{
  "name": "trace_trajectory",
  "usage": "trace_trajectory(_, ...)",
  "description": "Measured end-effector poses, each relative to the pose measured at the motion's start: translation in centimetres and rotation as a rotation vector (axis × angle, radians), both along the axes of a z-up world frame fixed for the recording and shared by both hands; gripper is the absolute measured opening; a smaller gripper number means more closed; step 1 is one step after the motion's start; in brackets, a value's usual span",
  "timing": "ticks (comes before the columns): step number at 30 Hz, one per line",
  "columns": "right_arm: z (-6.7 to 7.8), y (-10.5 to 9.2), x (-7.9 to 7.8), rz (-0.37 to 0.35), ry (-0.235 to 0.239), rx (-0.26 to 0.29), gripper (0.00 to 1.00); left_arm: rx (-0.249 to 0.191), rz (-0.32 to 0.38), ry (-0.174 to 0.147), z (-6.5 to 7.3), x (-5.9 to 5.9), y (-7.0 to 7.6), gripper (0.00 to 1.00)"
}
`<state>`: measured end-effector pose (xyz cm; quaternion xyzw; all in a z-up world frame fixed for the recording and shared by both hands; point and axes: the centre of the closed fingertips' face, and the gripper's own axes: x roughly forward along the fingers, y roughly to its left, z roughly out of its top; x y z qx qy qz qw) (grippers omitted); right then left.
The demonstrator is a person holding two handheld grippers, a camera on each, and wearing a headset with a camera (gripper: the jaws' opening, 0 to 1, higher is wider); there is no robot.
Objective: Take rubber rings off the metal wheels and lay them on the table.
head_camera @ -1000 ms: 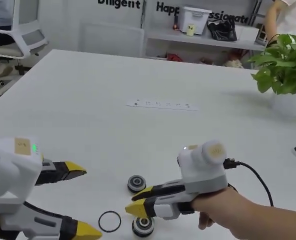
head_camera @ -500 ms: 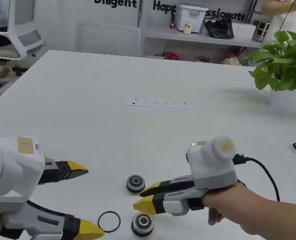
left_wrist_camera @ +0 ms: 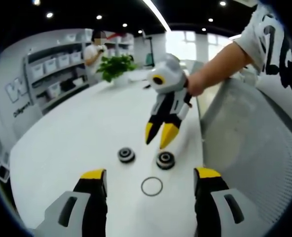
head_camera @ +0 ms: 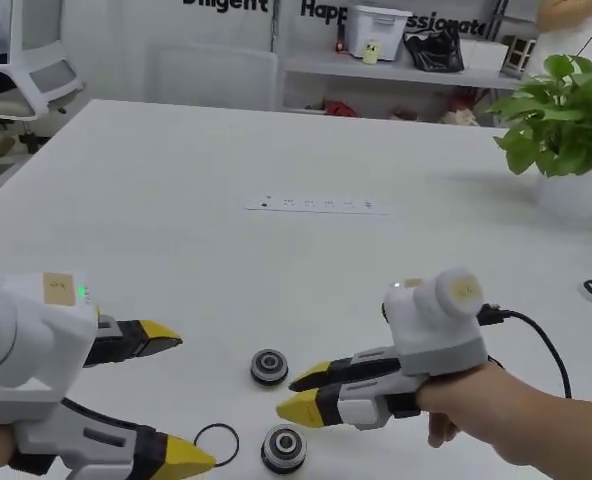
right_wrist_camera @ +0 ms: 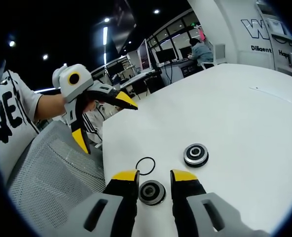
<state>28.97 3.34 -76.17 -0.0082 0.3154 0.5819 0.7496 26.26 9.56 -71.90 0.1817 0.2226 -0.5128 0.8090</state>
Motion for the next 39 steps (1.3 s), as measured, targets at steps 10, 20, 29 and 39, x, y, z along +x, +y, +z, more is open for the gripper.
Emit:
trace_trajectory(10, -0.4, -0.8, 0.1, 0.009, -0.012, -0.012, 0.24, 0.002, -0.014, 0.009, -0.3, 0.3, -0.8, 0.72)
trace_trajectory(20, -0.5, -1.6, 0.4, 0.006, -0.026, -0.018, 0.24, 0.009, -0.036, 0.011, -0.6, 0.6, -1.8, 0.71)
trace_trajectory(29, -0.9, -2.3, 0.2, 0.015, -0.036, -0.029, 0.25, 0.018, -0.058, 0.018, -1.2, 0.7, -2.5, 0.7)
trace_trajectory(39, -1.3, -2.5, -0.5, 0.061, -0.053, -0.04, 0.26, 0.029, -0.082, 0.031, -2.0, 0.9, -3.1, 0.68)
